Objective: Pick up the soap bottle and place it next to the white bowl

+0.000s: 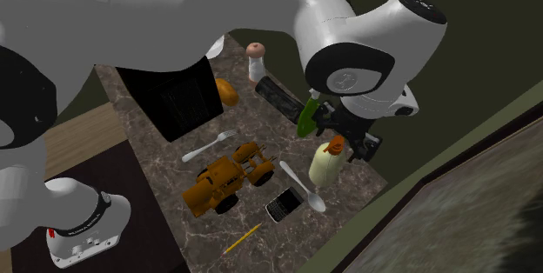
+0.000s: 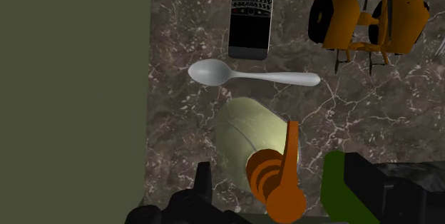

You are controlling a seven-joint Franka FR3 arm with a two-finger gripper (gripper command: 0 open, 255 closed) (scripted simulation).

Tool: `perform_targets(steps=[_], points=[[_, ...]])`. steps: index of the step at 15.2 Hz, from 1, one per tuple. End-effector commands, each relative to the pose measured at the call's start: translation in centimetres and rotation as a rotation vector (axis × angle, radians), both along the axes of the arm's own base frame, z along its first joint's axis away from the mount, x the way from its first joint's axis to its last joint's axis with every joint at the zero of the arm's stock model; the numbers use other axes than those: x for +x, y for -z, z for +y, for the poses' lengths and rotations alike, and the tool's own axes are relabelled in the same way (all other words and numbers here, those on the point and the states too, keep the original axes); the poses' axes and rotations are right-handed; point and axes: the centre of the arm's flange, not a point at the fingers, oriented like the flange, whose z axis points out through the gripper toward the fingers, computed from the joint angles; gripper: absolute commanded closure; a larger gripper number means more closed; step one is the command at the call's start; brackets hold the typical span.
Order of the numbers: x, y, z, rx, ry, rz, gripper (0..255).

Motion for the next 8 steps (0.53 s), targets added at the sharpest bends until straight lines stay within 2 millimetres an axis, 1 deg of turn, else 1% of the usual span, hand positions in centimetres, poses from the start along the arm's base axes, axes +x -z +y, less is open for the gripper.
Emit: perform_targets(steps=[1, 3, 8], points=[[-0.06, 1.00, 0.07, 0.000, 0.000, 0.000, 0], [-0.15, 1.83, 0.09, 0.000, 0.000, 0.000, 0], [-0.15, 1.83, 0.09, 0.000, 0.000, 0.000, 0]])
